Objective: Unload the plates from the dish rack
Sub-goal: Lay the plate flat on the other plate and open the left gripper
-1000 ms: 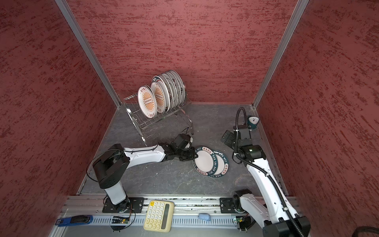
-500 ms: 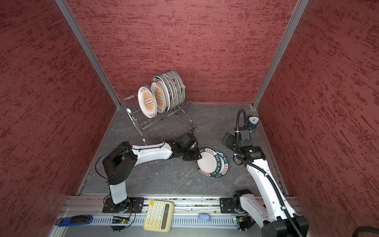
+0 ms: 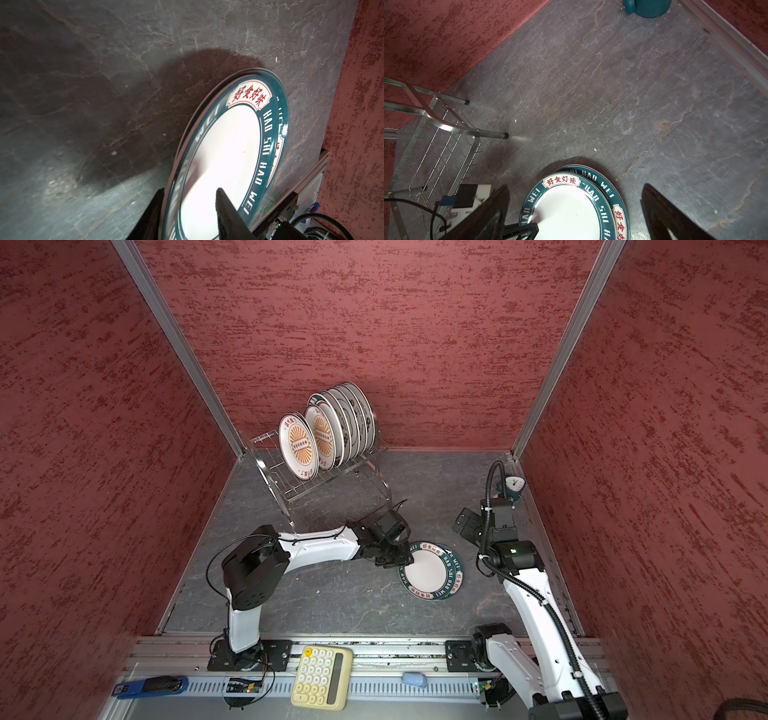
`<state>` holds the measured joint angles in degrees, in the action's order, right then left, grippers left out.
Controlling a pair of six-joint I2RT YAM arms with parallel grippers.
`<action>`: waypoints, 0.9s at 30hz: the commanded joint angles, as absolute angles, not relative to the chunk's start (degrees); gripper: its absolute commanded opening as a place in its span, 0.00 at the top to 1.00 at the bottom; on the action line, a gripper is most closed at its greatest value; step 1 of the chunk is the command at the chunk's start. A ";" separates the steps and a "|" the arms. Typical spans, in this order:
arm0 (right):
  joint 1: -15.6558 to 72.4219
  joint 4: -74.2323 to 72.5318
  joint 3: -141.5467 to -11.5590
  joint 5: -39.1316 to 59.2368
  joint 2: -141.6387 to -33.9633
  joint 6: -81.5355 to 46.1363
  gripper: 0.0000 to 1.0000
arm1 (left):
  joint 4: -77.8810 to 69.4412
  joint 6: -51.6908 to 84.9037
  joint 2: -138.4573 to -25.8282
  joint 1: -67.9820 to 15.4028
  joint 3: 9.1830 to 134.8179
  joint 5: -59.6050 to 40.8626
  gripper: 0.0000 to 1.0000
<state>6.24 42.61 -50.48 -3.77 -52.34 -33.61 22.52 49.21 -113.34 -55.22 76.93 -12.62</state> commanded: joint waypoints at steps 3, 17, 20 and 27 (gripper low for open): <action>5.25 42.10 -49.67 -2.47 -52.07 -32.26 0.01 | 25.62 48.90 -115.04 -56.15 80.29 -10.69 0.54; 4.57 43.34 -50.07 -1.54 -51.59 -30.35 0.01 | 28.31 48.35 -117.67 -57.21 84.22 -9.98 0.45; 4.56 42.41 -50.53 0.51 -51.62 -29.35 0.01 | 29.86 48.83 -115.33 -57.19 82.72 -6.27 0.32; 4.56 41.48 -58.71 6.53 -51.88 -23.21 0.01 | 31.84 47.18 -105.28 -56.77 77.93 1.34 0.24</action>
